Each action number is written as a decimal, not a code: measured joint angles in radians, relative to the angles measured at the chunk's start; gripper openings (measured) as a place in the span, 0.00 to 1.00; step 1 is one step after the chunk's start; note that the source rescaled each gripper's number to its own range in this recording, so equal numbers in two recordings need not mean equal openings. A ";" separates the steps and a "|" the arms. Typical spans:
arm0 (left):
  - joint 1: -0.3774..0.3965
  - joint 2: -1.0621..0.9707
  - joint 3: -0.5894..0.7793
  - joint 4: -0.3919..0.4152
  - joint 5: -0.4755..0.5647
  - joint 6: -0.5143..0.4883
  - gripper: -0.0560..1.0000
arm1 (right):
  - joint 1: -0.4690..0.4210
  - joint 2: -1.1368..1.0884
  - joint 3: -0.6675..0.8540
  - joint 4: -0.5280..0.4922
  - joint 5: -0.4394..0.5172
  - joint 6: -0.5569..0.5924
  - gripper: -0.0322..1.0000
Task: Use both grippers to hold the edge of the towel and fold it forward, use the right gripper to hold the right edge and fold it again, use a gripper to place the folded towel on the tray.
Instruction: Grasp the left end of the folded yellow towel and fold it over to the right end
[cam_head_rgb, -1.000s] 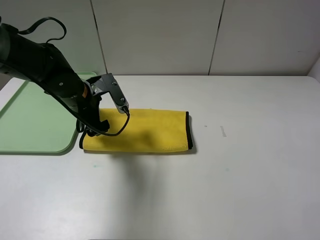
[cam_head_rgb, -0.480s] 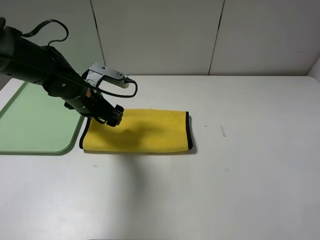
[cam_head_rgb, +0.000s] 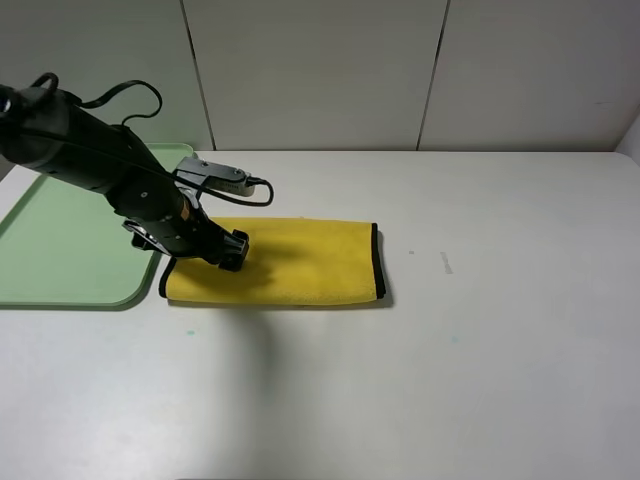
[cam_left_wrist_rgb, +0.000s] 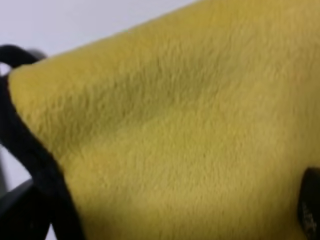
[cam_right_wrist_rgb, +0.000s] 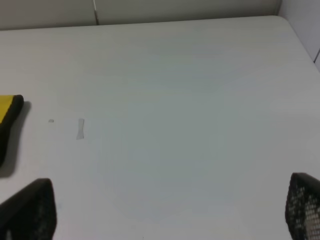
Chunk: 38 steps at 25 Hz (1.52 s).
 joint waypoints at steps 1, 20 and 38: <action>0.000 0.008 -0.002 -0.008 -0.011 0.000 1.00 | 0.000 0.000 0.000 0.005 0.000 0.000 1.00; -0.024 0.062 -0.014 -0.022 -0.216 0.015 0.89 | 0.000 0.000 0.000 0.006 0.000 0.000 1.00; -0.024 0.044 0.028 -0.033 -0.248 -0.004 0.63 | 0.000 0.000 0.000 0.009 0.000 -0.001 1.00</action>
